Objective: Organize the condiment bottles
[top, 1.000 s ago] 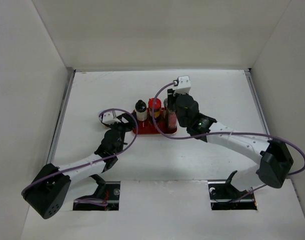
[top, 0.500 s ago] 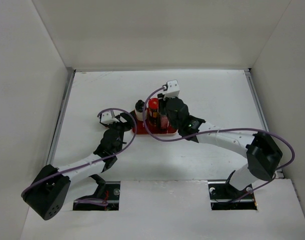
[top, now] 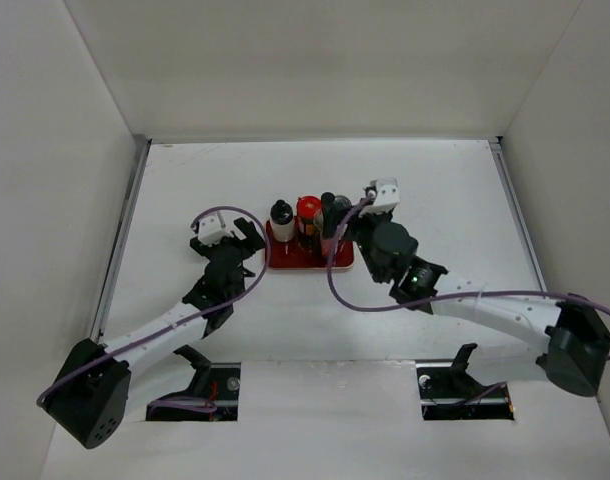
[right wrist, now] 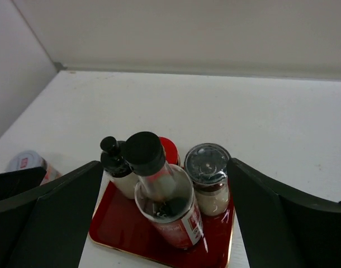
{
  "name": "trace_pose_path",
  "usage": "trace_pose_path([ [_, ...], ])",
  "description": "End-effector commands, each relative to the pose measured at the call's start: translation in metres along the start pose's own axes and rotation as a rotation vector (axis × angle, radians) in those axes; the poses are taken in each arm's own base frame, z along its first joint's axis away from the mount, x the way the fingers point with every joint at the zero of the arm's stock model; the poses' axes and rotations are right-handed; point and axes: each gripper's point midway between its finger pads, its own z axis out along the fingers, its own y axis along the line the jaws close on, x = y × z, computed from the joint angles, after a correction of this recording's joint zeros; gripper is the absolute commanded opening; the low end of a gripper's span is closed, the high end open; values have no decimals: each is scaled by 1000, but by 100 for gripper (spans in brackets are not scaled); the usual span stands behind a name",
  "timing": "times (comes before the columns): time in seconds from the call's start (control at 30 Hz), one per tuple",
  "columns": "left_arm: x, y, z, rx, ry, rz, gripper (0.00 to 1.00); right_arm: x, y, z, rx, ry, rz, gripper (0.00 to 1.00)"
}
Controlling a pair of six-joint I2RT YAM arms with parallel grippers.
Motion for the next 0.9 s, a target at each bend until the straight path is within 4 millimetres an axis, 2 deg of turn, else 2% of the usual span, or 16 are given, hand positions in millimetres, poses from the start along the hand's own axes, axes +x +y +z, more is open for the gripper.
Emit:
trace_pose_path([
  [0.0,-34,7,1,-99,-50,-2,78,-18,-11,-22,15,-91,132,97],
  [0.03,-38,9,1,-117,-49,6,79,-12,-18,-28,27,-94,146,85],
  [0.13,-47,20,2,-181,-43,36,82,16,-43,-44,89,-65,172,32],
  [0.17,-47,25,5,-205,-31,53,82,25,-52,-51,107,-55,194,23],
  [0.2,-47,31,7,-227,-17,65,83,33,-57,-57,112,-46,221,20],
  [0.27,-45,40,9,-265,5,85,83,48,-62,-66,102,-21,259,22],
  [0.33,-40,51,14,-313,28,113,84,62,-67,-70,101,10,272,39],
  [0.4,-35,63,23,-364,59,142,84,78,-74,-72,115,38,286,67],
  [0.47,-32,67,33,-384,76,147,85,86,-75,-73,105,49,297,80],
  [0.6,-25,72,52,-391,107,137,84,89,-69,-72,51,60,331,86],
  [0.7,-20,70,68,-374,143,131,84,96,-69,-72,45,75,332,88],
  [0.87,-12,80,85,-401,171,138,82,102,-58,-71,-2,97,350,88],
])
